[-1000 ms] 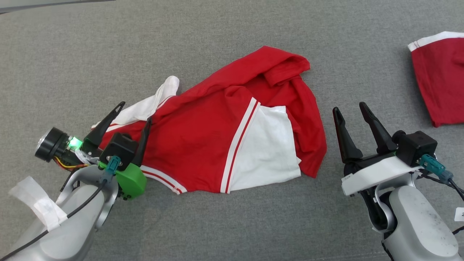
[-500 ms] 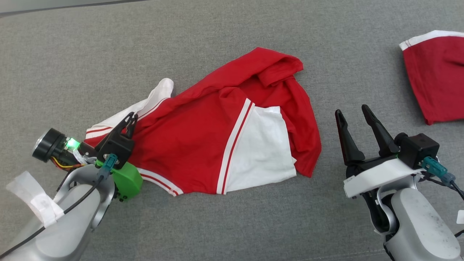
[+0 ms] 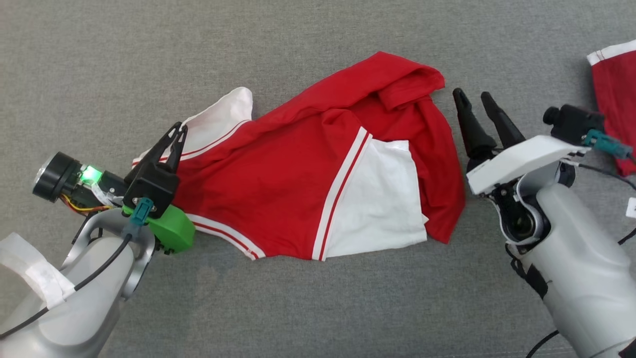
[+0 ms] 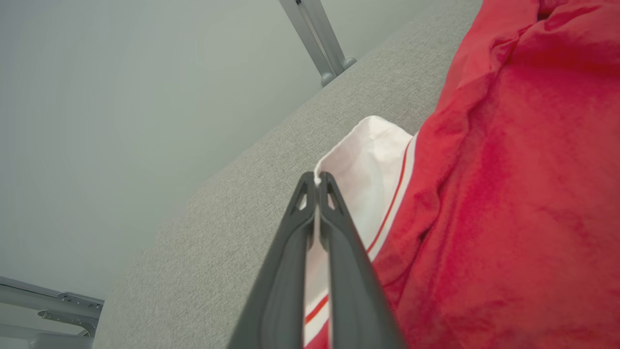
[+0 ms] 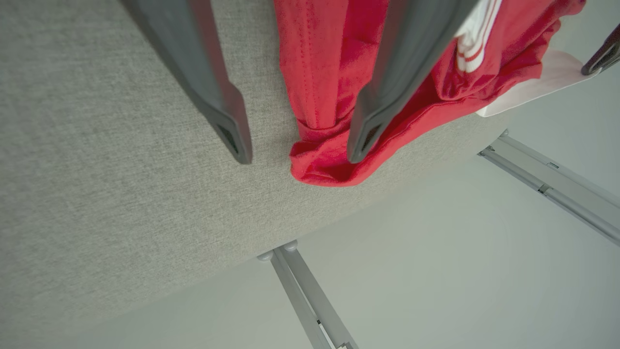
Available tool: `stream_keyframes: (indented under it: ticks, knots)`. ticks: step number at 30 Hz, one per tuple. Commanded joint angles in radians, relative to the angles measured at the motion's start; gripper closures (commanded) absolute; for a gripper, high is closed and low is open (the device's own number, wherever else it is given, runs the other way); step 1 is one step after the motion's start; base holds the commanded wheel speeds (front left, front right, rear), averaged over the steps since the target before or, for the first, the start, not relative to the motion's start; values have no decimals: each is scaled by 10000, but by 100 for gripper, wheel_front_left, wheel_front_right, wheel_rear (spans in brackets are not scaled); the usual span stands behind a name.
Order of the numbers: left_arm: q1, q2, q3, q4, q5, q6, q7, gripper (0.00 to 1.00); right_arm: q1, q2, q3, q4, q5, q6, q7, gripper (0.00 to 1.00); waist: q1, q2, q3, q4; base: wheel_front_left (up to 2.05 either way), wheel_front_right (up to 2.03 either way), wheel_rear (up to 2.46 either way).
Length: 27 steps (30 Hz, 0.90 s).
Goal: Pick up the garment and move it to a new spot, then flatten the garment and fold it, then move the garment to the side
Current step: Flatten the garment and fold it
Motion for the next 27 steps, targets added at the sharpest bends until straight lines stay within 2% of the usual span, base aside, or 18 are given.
stream_keyframes:
  ticks: [1, 7, 15, 17, 18, 19, 27]
  knots:
    - [-132, 4, -2, -64, 91, 47, 32, 100, -234, -175, 184, 158, 518, 0, 196, 0, 0, 0, 179, 238, 0, 0, 0]
    - [-255, -28, -57, -185, 98, 85, -40, 100, -976, -784, 848, 817, 2056, 2, 793, 0, 0, 0, 324, 476, 0, 0, 0]
    - [-472, -48, -104, -231, 132, 103, -129, 100, -1519, -1026, 1686, 1268, 3057, 4, 626, 2, 0, 0, 578, 649, 0, 0, 0]
    - [-523, -49, -119, -201, 126, 102, -149, 100, -1587, -1090, 1922, 1329, 3213, 4, 548, 57, 0, 0, 631, 673, 0, 0, 0]
    - [-551, -53, -123, -188, 127, 100, -160, 100, -1607, -1127, 2048, 1356, 3271, 4, 555, 73, 0, 0, 649, 683, 0, 0, 0]
    - [-575, -59, -132, -169, 125, 106, -164, 100, -1637, -1176, 2203, 1344, 3335, 4, 535, 100, 0, 0, 671, 692, 0, 0, 0]
    - [-702, 17, -42, -35, 26, 188, -370, 100, -1927, -1770, 3247, 1032, 3526, 2, 192, 100, 0, 0, 648, 618, 0, 0, 0]
